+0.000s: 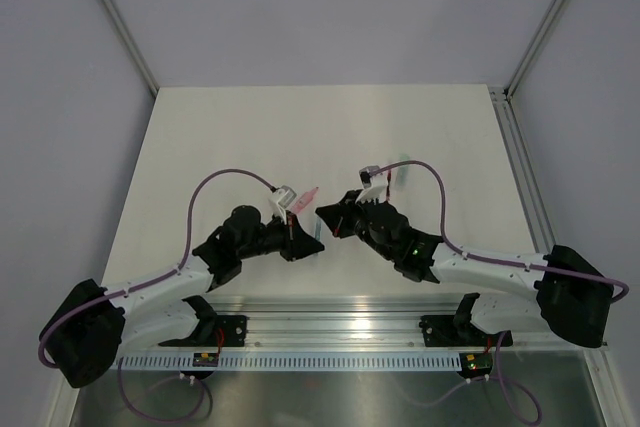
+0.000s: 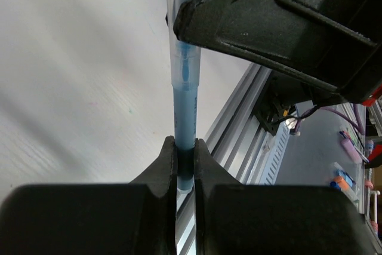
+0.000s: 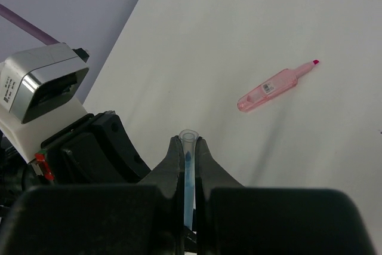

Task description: Insert the pens into the pen caps

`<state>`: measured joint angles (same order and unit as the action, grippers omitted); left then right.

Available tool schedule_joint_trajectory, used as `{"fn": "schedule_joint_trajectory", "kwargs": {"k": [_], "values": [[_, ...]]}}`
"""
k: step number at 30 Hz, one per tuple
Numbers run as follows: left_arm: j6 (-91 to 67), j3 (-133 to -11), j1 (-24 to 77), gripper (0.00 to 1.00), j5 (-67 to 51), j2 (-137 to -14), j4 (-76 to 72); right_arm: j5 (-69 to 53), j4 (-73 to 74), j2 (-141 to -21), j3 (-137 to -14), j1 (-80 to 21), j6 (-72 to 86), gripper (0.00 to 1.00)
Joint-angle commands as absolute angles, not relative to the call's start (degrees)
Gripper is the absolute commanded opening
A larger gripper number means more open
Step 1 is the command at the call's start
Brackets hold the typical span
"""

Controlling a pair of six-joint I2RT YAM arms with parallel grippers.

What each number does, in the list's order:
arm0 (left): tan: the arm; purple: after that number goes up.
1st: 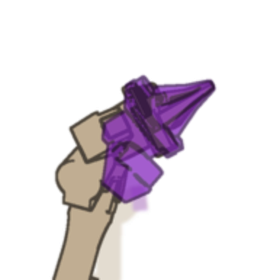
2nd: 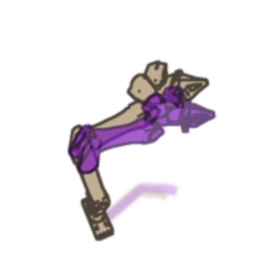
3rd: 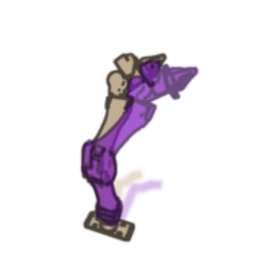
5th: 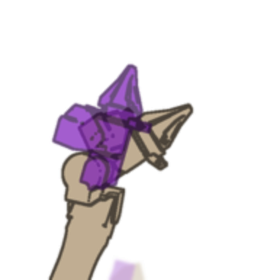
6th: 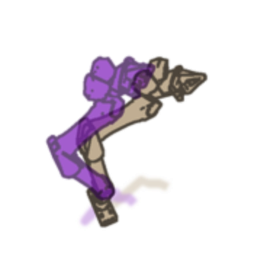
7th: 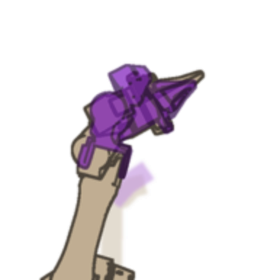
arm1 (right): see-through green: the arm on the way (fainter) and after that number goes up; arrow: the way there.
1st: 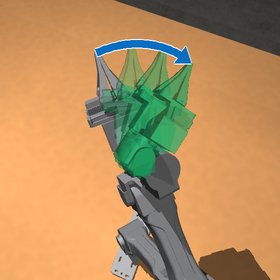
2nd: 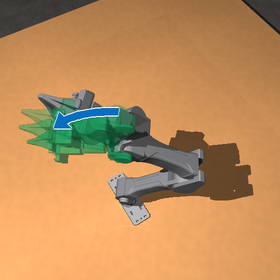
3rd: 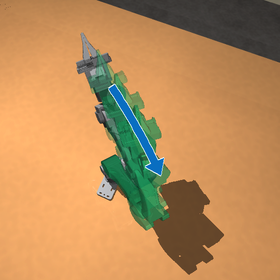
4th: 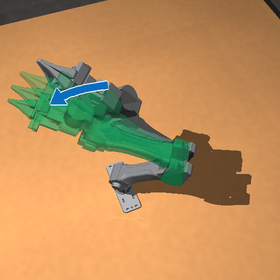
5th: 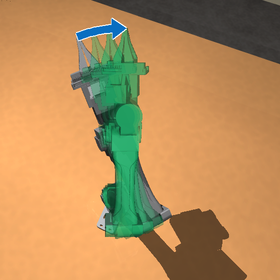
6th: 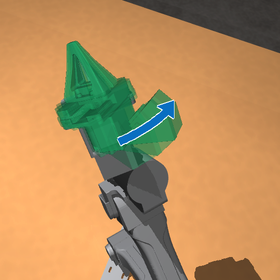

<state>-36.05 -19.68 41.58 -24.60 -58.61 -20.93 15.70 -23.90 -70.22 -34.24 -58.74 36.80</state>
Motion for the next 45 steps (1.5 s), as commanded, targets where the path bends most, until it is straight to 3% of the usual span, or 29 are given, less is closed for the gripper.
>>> {"fn": "schedule_joint_trajectory", "kwargs": {"k": [1,12,18,25,28,36,45], "values": [[-35.86,-22.59,38.41,0.0,-16.52,-55.03,-37.27,3.95,-11.6,-74.0,-30.94,-66.44,39.72,0.0],[-35.77,-21.09,37.09,0.0,-14.85,-51.94,-36.83,4.83,-12.83,-78.39,-28.47,-70.84,46.05,0.0],[-36.04,-22.5,37.18,0.02,-16.61,-55.63,-36.56,15.89,-2.41,-79.98,-38.9,-69.1,44.74,0.0],[-34.89,-23.55,37.35,0.49,-17.67,-57.22,-35.69,15.21,-1.14,-84.19,-49.3,-54.53,36.66,0.0],[-34.72,-23.64,37.44,0.57,-16.88,-56.43,-34.72,13.63,-0.88,-86.3,-52.99,-48.89,32.97,0.0],[-34.98,-23.99,37.53,0.56,-15.21,-56.16,-32.87,8.26,-1.85,-93.86,-57.64,-38.07,28.04,0.0],[-34.45,-25.93,37.53,0.5,-9.94,-57.65,-26.81,9.75,4.03,-104.93,-66.87,-32.96,23.12,0.0]]}}
